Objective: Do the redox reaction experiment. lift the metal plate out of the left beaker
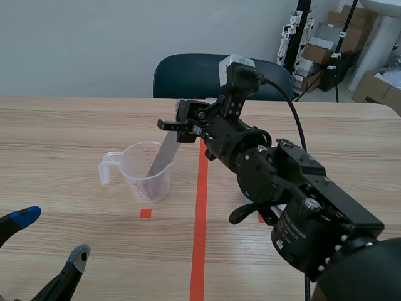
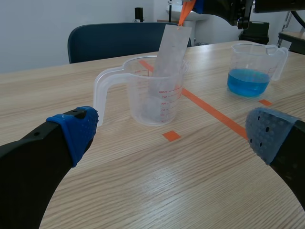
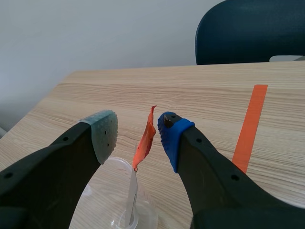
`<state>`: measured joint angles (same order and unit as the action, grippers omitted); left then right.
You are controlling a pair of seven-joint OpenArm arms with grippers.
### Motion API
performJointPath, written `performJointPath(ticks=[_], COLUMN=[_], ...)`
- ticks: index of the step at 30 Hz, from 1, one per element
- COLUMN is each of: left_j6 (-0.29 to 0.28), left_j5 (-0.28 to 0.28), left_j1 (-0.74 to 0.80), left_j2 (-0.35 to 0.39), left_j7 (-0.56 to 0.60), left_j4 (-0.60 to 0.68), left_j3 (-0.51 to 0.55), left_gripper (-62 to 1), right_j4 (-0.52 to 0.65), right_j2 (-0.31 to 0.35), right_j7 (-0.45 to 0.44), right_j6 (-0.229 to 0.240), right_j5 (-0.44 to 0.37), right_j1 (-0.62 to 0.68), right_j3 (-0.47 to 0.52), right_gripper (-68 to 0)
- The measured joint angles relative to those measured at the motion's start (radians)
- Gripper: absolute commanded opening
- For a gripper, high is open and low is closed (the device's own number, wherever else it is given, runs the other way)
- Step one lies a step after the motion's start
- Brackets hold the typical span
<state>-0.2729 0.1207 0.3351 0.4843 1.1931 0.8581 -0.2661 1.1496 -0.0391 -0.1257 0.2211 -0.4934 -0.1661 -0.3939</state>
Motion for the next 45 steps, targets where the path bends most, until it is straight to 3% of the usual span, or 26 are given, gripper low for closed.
performJointPath(ticks=[13, 23, 30, 45], left_j6=[0.0, 0.0, 0.0, 0.0], left_j5=[0.0, 0.0, 0.0, 0.0], left_j1=[0.0, 0.0, 0.0, 0.0], left_j2=[0.0, 0.0, 0.0, 0.0], left_j7=[0.0, 0.0, 0.0, 0.0], left_j4=[0.0, 0.0, 0.0, 0.0], left_j3=[0.0, 0.0, 0.0, 0.0], left_gripper=[1.4, 1.4, 1.4, 1.4], right_j4=[0.0, 0.0, 0.001, 0.001], right_j2=[0.0, 0.0, 0.0, -0.021], right_j7=[0.0, -0.001, -0.006, -0.004], right_j6=[0.0, 0.0, 0.003, 0.037], right_j5=[0.0, 0.029, 0.144, 0.192], right_j1=[0.0, 0.0, -0.006, -0.022], right_j3=[0.0, 0.0, 0.0, 0.0], right_gripper=[-64.1, -64.3, -64.3, -64.3])
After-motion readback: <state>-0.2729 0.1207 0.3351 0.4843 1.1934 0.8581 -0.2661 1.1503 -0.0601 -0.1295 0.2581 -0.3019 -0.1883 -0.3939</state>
